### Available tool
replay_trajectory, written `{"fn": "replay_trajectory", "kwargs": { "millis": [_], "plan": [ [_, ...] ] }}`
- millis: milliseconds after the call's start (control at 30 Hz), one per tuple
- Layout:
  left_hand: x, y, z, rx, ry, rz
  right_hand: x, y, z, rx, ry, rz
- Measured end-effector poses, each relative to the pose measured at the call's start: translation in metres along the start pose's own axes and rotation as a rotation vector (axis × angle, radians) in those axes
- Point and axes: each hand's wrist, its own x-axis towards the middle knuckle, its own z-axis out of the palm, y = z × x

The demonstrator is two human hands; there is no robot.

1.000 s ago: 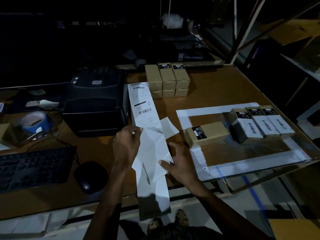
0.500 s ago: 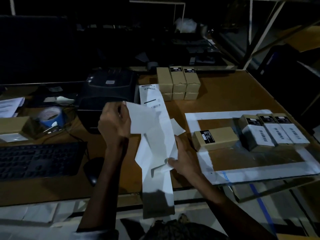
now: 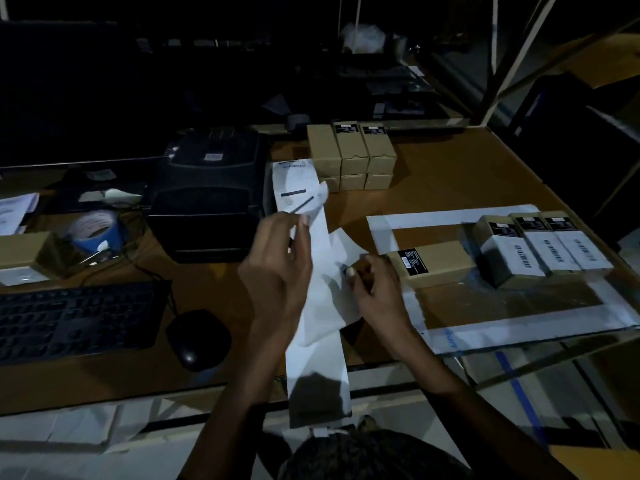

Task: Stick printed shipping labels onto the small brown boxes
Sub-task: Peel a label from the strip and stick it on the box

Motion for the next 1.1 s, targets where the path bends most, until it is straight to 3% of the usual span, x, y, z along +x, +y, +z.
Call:
{"fn": "replay_trajectory", "kwargs": {
  "millis": [67,133,267,433,600,700,833,1000,1100],
  "plan": [
    [-0.014,0.007,0.012,-0.019,-0.033,0.031,-0.010,-0.022,-0.018,0.173,0.007,0.072],
    [-0.023,0.014,0.022,0.007,-0.037,0.095,-0.020,-0.044,-0.035,0.477,-0.113,0.222],
    [-0.042,0.031,0.037,0.011,-0.039,0.307,-0.031,-0.058,-0.063,0.859,-0.220,0.221],
    [-0.063,0.050,0.054,-0.045,-0.096,0.472,-0.041,-0.056,-0.091,0.860,-0.155,0.173],
    [-0.073,0.072,0.070,-0.149,-0.274,0.516,-0.045,-0.037,-0.110,0.847,0.075,0.210],
    [-0.077,0.083,0.083,-0.253,-0.505,0.436,-0.041,-0.015,-0.125,0.830,0.219,0.258],
    [-0.067,0.103,0.092,-0.254,-0.678,0.298,-0.035,0.017,-0.153,0.751,0.239,0.203],
    [-0.058,0.137,0.112,-0.290,-0.461,-0.054,-0.028,0.048,-0.195,0.541,0.087,0.210],
    [-0.053,0.149,0.128,-0.273,-0.371,-0.154,-0.032,0.068,-0.212,0.427,-0.059,0.180]
  ]
}}
